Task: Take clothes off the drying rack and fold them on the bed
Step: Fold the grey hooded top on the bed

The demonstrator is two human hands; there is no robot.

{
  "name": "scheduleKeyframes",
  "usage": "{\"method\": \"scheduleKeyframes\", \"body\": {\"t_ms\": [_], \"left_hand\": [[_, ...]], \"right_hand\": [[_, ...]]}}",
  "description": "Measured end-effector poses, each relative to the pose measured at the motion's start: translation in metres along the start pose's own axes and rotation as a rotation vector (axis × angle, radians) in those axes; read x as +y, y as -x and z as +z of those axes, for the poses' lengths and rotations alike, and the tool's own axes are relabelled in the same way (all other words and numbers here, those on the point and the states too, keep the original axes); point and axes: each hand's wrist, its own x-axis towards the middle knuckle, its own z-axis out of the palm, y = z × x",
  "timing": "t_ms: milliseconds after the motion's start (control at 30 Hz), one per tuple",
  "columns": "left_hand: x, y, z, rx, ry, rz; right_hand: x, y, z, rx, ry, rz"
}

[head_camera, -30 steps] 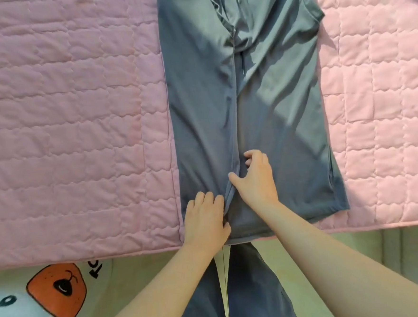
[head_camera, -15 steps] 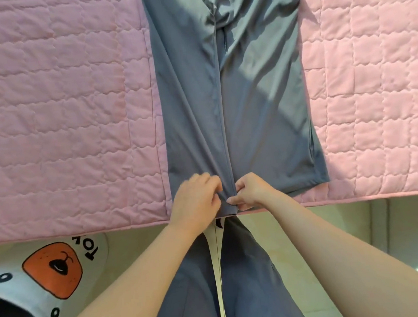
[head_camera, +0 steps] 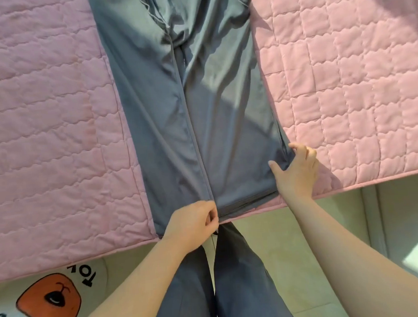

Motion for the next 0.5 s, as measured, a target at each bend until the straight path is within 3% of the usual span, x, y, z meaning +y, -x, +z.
{"method": "scheduleKeyframes", "body": {"t_ms": [133,200,333,500], "left_hand": [[0.026,-0.047,-0.016,0.201,0.046,0.101],[0.03,-0.077,-0.022,0.184,0.175,-0.021],[0.035,-0.121,-0.048,0.06,0.764,-0.43],[0.062,-0.153,-0.084,0.047,0.989,-0.36]], "right_hand": [[0.007,-0.021,-0.012,-0.114,-0.092,0.044],[0.008,-0.026,-0.017,-0.214,-0.177,0.065],[0.004,-0.018,-0.018,-0.307,-0.201,-0.022],[-0.026,0.011,-0.035,-0.418,-0.284,-0.246]]}}
